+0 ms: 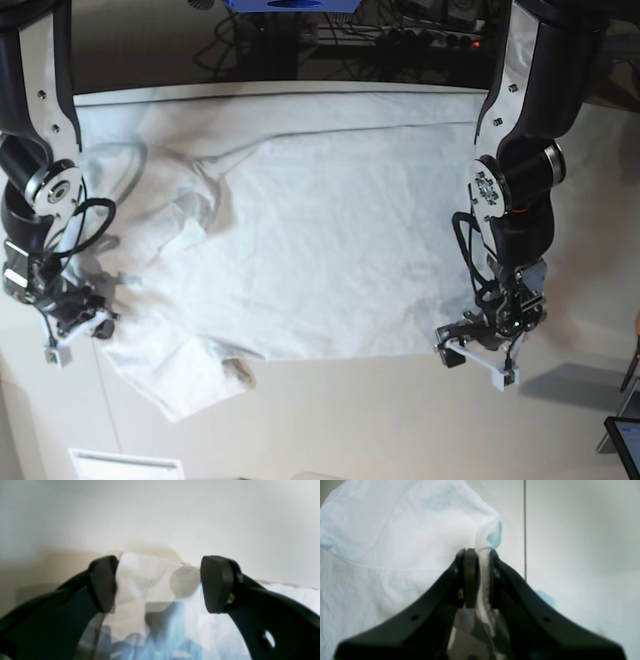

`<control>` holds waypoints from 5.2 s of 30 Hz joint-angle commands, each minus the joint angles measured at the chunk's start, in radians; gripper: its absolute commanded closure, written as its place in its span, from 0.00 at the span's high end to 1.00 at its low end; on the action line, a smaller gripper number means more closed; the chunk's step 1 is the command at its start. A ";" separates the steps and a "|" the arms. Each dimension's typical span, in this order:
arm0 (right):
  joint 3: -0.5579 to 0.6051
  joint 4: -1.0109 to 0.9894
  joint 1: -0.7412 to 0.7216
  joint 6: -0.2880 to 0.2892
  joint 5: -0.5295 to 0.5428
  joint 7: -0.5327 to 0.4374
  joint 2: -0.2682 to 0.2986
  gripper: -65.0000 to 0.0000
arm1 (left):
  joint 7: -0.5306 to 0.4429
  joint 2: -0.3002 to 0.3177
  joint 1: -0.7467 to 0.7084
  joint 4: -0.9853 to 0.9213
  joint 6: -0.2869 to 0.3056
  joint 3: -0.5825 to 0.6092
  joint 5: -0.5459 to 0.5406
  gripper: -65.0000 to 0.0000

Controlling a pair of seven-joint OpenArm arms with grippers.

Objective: Fold the T-shirt properly
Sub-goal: 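Grasp the hem corners with both grippers, then lift the hem and fold it over toward the folded edge, then hold the hem with the left gripper while the right gripper pulls the sleeve end inward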

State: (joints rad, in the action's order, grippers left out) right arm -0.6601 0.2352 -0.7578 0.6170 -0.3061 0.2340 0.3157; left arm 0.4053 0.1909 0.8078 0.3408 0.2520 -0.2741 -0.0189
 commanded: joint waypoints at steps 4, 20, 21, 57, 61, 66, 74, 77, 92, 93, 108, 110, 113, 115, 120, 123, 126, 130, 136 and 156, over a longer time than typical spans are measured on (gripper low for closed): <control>0.004 0.013 -0.030 0.005 0.002 -0.002 0.015 0.11 | 0.025 0.006 0.006 0.005 -0.001 0.000 0.000 0.53; 0.000 0.054 -0.022 0.005 0.003 -0.086 -0.006 0.11 | 0.030 0.023 -0.023 0.056 -0.001 0.002 0.007 0.00; 0.001 0.059 -0.021 0.005 0.003 -0.101 -0.011 0.11 | 0.031 0.023 -0.029 0.068 0.000 0.002 0.007 0.00; -0.005 0.217 -0.016 -0.001 0.005 -0.078 -0.017 0.10 | 0.605 0.023 -0.431 1.082 0.163 0.140 -0.003 0.00; -0.005 0.217 -0.016 -0.001 0.005 -0.048 -0.005 0.10 | 0.650 0.023 -0.486 1.200 0.163 0.140 -0.003 0.00; -0.005 0.218 -0.016 0.004 0.005 -0.017 0.001 0.10 | 0.693 0.017 -0.558 1.322 0.163 0.140 -0.003 0.00; -0.003 0.332 0.028 0.005 0.005 0.055 -0.003 0.10 | 0.740 0.011 -0.666 1.444 0.163 0.141 -0.003 0.00; 0.000 0.364 0.042 0.005 0.005 0.075 -0.005 0.10 | 0.745 -0.006 -0.700 1.461 0.163 0.140 -0.003 0.00; -0.003 0.379 0.122 0.005 0.005 0.084 -0.051 0.10 | 0.739 -0.028 -0.749 1.431 0.163 0.151 0.000 0.00; -0.003 0.385 0.122 0.005 0.005 0.084 -0.053 0.10 | 0.739 -0.028 -0.759 1.429 0.163 0.151 0.000 0.00; -0.003 0.502 0.139 0.005 0.005 0.160 -0.054 0.10 | 0.739 -0.047 -0.833 1.493 0.163 0.151 0.000 0.00; 0.000 0.514 0.142 0.005 0.005 0.161 -0.056 0.10 | 0.737 -0.047 -0.833 1.466 0.163 0.151 0.000 0.00; 0.001 0.514 0.163 0.005 0.005 0.161 -0.068 0.11 | 0.720 -0.049 -0.833 1.434 0.163 0.151 0.000 0.00; 0.001 0.514 0.172 0.005 0.005 0.163 -0.068 0.12 | 0.700 -0.049 -0.835 1.414 0.163 0.152 0.000 0.00; -0.002 0.514 0.182 -0.001 0.005 0.212 -0.068 0.26 | 0.693 -0.049 -0.835 1.381 0.162 0.152 0.000 0.00; -0.003 0.537 0.183 -0.003 0.003 0.212 -0.065 0.35 | 0.693 -0.049 -0.835 1.383 0.162 0.152 0.000 0.00; -0.005 0.620 0.205 -0.016 0.003 0.210 -0.065 0.42 | 0.693 -0.049 -0.835 1.383 0.162 0.152 0.000 0.00; 0.001 0.752 0.228 -0.139 0.005 0.207 -0.086 0.48 | 0.693 -0.051 -0.835 1.383 0.162 0.152 0.000 0.00; 0.004 0.794 0.192 -0.156 0.005 0.212 -0.114 0.52 | 0.693 -0.051 -0.833 1.389 0.162 0.152 0.000 0.00; 0.609 0.715 0.148 -0.087 0.002 0.241 -0.250 0.53 | 0.693 -0.051 -0.835 1.397 0.162 0.152 0.006 0.00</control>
State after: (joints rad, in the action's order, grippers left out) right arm -0.0536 0.9371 -0.5701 0.5343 -0.3168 0.5003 0.0685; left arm 1.1057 0.1322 -0.0372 1.7153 0.4198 -0.1196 -0.0223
